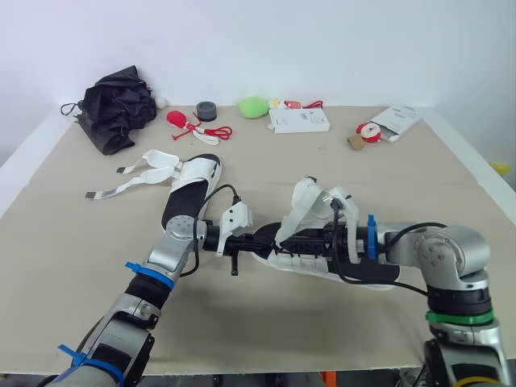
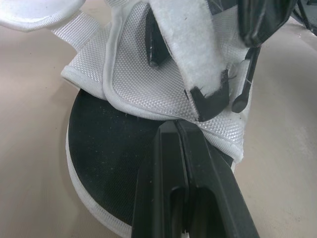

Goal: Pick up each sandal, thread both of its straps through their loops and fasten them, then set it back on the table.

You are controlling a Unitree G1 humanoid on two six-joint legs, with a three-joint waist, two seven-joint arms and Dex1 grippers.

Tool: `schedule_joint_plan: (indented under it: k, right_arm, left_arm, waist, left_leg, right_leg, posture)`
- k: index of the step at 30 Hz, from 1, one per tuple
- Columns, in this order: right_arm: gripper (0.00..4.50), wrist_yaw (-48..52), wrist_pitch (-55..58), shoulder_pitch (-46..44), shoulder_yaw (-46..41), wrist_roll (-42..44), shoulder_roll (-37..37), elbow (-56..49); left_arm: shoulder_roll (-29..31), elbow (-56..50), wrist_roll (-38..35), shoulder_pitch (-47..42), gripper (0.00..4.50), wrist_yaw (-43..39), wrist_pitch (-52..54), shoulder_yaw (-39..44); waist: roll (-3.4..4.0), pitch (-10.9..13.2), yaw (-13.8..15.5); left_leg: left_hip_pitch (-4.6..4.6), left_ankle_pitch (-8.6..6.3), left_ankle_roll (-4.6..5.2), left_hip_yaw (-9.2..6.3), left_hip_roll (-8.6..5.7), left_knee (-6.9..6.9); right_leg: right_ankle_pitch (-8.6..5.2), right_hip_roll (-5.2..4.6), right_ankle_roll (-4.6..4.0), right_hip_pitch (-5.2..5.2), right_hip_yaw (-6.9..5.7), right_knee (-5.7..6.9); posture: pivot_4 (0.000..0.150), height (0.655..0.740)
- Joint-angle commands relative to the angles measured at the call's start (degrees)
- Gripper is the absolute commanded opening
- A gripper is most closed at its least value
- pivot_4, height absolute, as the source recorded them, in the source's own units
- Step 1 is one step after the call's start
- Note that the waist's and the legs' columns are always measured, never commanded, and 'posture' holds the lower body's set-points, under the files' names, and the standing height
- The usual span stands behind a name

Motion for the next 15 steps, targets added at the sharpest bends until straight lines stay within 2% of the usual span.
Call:
schedule_joint_plan:
  k: [1, 7, 15]
  right_arm:
    - [3.52, -3.96, 5.39, 0.73, -4.28, 3.31, 4.4, -6.74]
    - [3.52, -8.54, 7.55, 1.76, -5.09, 5.09, 8.99, -12.62]
    - [3.52, -14.87, 7.18, 1.96, -5.83, 3.06, 14.15, -13.7]
  left_arm:
    - [1.31, 4.9, 3.67, 2.96, 0.0, 0.37, 2.7, -3.19]
    - [1.25, 5.01, 3.76, 2.92, 0.0, 0.16, 2.62, -3.43]
    - [1.34, 4.76, 3.75, 3.05, 0.0, 0.0, 2.73, -3.53]
  waist:
    - [0.01, -0.01, 0.0]
    - [0.03, -0.02, -0.04]
    - [0.08, -0.11, -0.09]
  left_leg:
    - [0.0, 0.0, 0.0, 0.0, 0.0, 0.0]
    - [0.0, 0.0, 0.0, 0.02, -0.01, 0.0]
    - [0.01, 0.0, 0.0, 0.0, 0.0, 0.0]
  right_leg:
    - [0.0, 0.0, 0.0, 0.0, 0.0, 0.0]
    - [0.0, 0.0, 0.01, 0.0, 0.02, 0.0]
    - [-0.01, 0.05, 0.0, 0.01, 0.02, 0.0]
  posture:
    - [0.15, 0.74]
    - [0.15, 0.74]
    - [0.15, 0.74]
